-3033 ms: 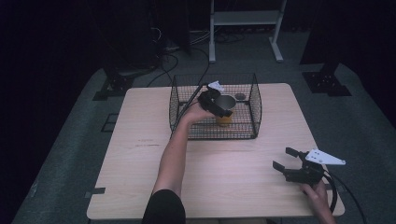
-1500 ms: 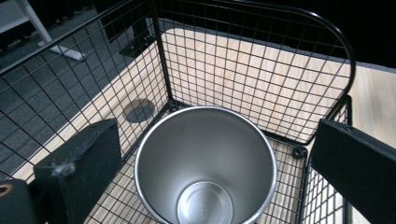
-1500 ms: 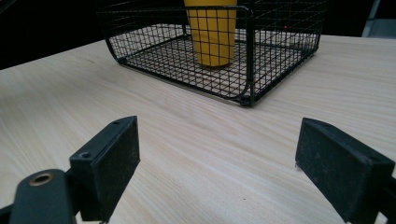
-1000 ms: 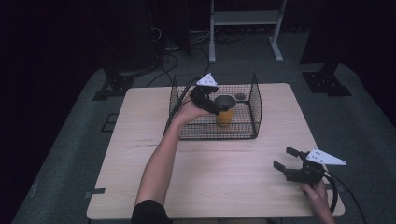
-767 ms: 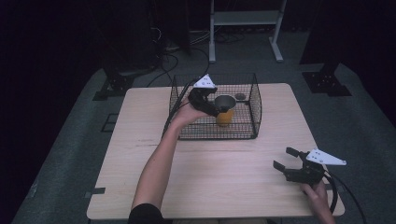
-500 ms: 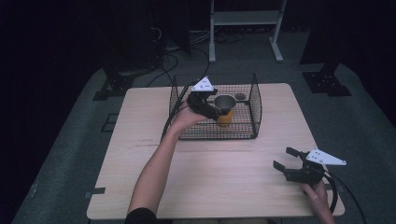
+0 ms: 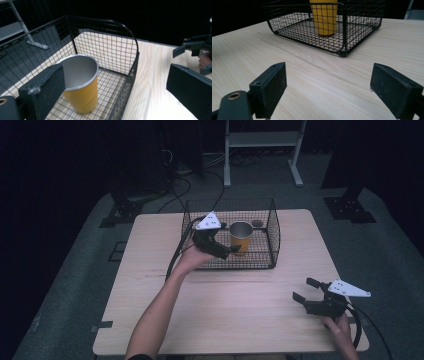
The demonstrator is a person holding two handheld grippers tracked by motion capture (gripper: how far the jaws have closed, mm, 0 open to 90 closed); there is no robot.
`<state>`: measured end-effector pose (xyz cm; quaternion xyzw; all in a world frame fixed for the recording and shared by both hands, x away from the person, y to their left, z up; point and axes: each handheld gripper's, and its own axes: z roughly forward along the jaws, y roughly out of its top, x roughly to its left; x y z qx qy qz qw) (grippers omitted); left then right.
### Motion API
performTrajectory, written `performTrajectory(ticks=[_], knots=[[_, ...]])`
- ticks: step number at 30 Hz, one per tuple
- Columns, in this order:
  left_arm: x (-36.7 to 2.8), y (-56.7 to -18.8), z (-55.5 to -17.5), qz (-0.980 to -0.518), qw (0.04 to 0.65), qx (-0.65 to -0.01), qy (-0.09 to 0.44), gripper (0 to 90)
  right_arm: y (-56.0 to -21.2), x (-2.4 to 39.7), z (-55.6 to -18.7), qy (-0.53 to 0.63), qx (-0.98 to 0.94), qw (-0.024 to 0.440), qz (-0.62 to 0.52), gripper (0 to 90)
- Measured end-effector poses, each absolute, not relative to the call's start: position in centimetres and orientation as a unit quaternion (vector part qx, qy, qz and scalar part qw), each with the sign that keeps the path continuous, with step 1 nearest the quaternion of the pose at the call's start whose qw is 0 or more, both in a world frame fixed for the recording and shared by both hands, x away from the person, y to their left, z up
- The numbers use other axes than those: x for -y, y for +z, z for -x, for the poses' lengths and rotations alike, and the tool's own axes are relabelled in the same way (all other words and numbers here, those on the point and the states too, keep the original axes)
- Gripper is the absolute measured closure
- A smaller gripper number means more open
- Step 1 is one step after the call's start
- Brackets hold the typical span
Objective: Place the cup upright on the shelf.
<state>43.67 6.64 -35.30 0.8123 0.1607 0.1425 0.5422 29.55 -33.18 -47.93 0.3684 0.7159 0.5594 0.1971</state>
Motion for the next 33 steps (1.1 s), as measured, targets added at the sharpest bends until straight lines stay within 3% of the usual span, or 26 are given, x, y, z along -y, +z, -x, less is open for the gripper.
performTrajectory(ticks=[23,33], knots=[[-11.6,-37.6,-38.2,-0.799,0.549,-0.182,0.164,1.6,-47.9,33.2,-29.6,0.56,-0.715,0.196,-0.37,12.8],[-13.2,-39.6,-33.5,-0.778,0.572,-0.187,0.181,1.5,-47.9,33.1,-29.5,0.558,-0.717,0.198,-0.368,12.8]])
